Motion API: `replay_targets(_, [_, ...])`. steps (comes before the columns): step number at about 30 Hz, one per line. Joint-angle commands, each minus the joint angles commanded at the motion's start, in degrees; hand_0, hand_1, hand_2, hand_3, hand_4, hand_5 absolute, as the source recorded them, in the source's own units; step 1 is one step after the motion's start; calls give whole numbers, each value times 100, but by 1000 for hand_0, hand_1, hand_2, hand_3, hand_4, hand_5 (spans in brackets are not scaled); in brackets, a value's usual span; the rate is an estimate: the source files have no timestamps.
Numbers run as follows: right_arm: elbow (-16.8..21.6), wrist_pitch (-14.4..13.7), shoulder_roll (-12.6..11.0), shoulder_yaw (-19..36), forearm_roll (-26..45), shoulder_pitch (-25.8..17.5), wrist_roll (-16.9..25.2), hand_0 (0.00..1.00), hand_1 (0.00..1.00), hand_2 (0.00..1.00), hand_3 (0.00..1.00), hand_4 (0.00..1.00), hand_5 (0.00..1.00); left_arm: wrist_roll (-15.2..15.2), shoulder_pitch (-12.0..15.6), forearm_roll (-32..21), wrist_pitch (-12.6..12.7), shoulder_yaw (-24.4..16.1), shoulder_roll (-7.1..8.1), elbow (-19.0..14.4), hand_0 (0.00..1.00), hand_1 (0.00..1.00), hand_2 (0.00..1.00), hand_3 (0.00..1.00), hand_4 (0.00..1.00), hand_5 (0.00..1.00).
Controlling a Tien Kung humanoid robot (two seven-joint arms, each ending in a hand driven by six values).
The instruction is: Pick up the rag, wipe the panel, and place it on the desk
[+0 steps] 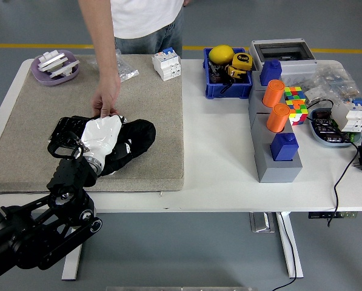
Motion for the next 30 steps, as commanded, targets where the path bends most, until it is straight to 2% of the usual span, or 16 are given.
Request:
replay_targets(7, [1, 8, 1, -6, 2, -11, -3, 753, 603, 613, 558, 945, 471, 0, 17, 3, 4, -20, -8, -7, 211, 277, 545, 548, 476, 2])
replay_targets(13, [6, 3, 8, 19, -29, -8, -4, 752, 603, 613, 558, 944, 471, 0, 69, 23, 9, -184, 25, 140, 210, 277, 545, 548, 479, 2])
replay_targets(30, [15, -11, 10, 99, -118, -25, -12, 753, 603, 611, 557, 944, 471, 0, 243, 219, -4, -1082, 241, 842, 210, 276, 545, 548, 480, 2])
